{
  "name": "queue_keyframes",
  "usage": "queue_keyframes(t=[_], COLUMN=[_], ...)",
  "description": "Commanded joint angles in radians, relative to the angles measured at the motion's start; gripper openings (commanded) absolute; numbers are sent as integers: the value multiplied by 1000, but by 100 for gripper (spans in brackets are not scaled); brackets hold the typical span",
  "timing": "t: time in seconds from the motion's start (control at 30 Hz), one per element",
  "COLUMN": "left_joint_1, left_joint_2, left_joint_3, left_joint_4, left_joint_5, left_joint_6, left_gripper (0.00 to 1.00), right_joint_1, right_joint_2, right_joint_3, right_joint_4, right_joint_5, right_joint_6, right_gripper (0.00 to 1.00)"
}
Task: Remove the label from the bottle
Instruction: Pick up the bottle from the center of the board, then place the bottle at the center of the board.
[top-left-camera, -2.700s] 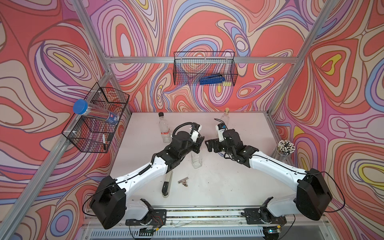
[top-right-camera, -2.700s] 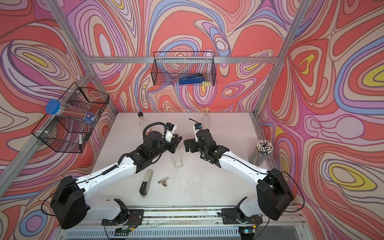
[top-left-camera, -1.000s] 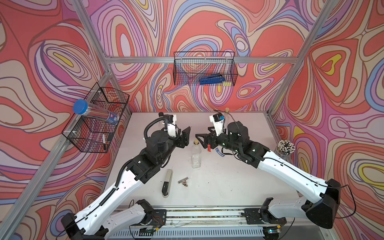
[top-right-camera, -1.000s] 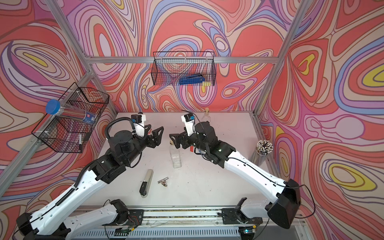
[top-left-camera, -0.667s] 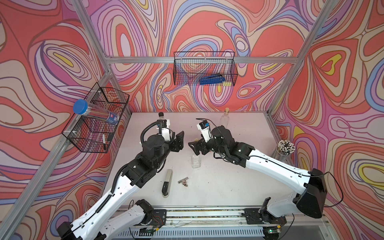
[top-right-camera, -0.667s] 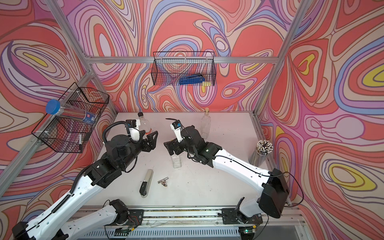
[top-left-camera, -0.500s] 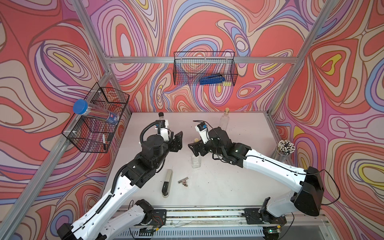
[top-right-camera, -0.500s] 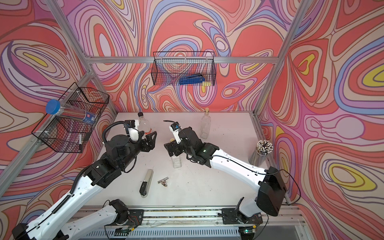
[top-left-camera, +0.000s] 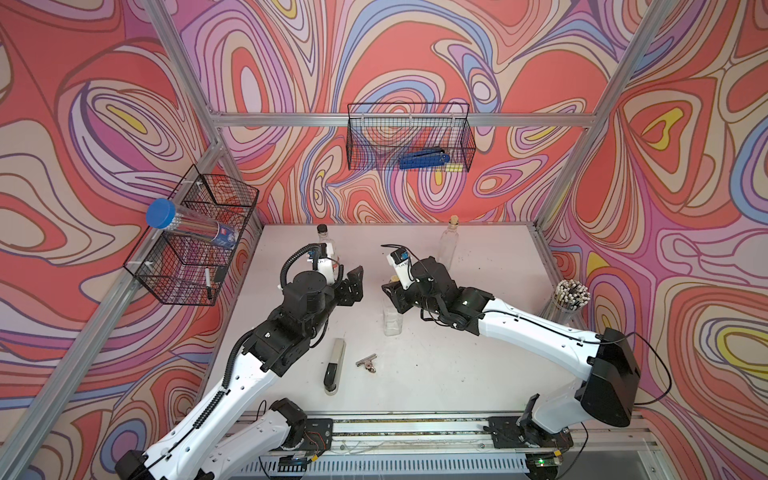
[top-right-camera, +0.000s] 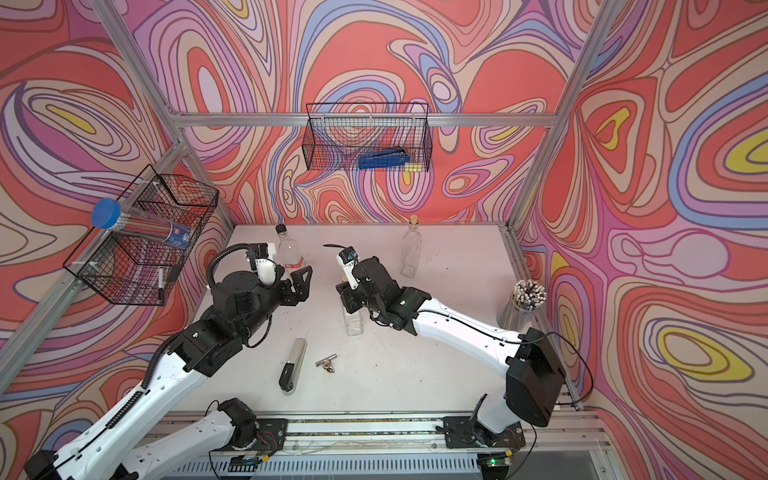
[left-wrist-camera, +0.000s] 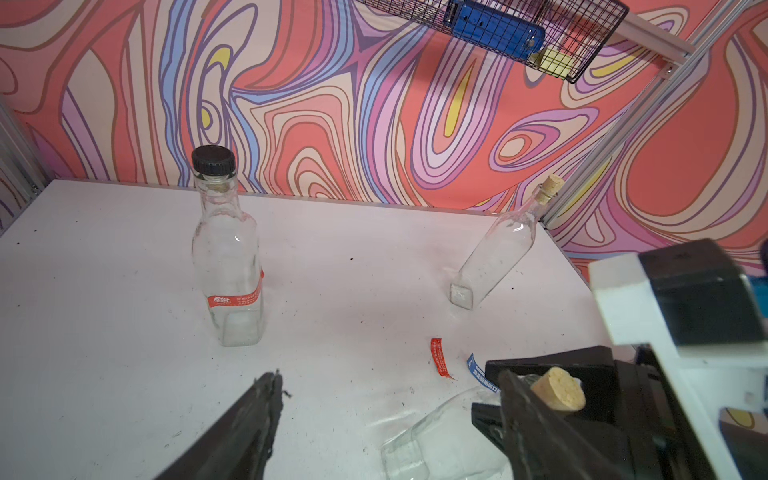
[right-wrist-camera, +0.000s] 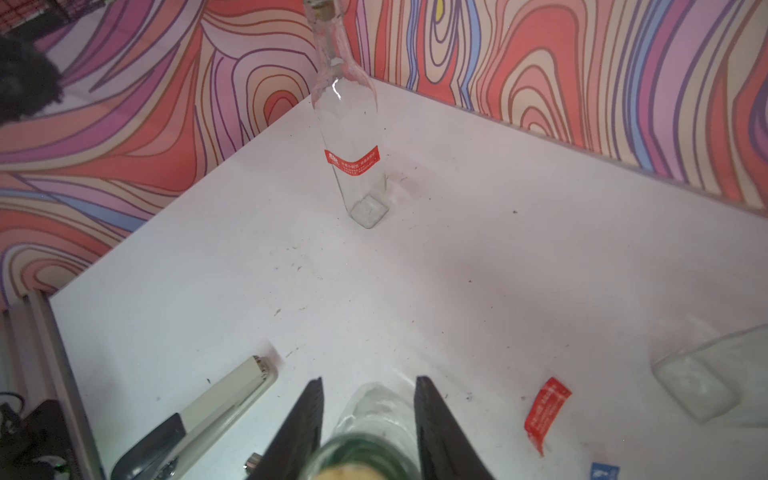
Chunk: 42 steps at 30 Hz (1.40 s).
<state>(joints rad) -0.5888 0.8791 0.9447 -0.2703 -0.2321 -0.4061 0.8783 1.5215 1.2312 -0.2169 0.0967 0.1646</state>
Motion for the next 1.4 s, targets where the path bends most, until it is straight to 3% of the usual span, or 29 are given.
queue_keyframes(t=[0.0, 0.13, 0.43, 0.77, 1.07, 1.37], left_joint_1=[6, 6, 6, 6, 6, 5], left_joint_2=[-24, -34, -41, -31, 9, 40], left_joint_3=[-11, -13, -5, -4, 18, 32], left_joint_4=[-27, -37, -35, -34, -30, -15], left_joint_5=[0, 0, 15, 63, 94, 101], left_joint_6=[-20, -17, 10, 15, 23, 30], left_gripper=[84, 84, 84, 84, 83, 83], right_joint_1=[5, 5, -24, -211, -303, -328], right_joint_2=[15, 29, 104, 305, 484, 568], right_joint_3=[-2, 21, 192, 534, 770, 829], right_joint_4=[24, 25, -22, -149, -218, -232], right_joint_5=[-11, 3, 129, 46, 7, -7], right_joint_6=[16, 11, -60, -74, -100, -113], right_gripper=[22, 0, 0, 0, 0, 0])
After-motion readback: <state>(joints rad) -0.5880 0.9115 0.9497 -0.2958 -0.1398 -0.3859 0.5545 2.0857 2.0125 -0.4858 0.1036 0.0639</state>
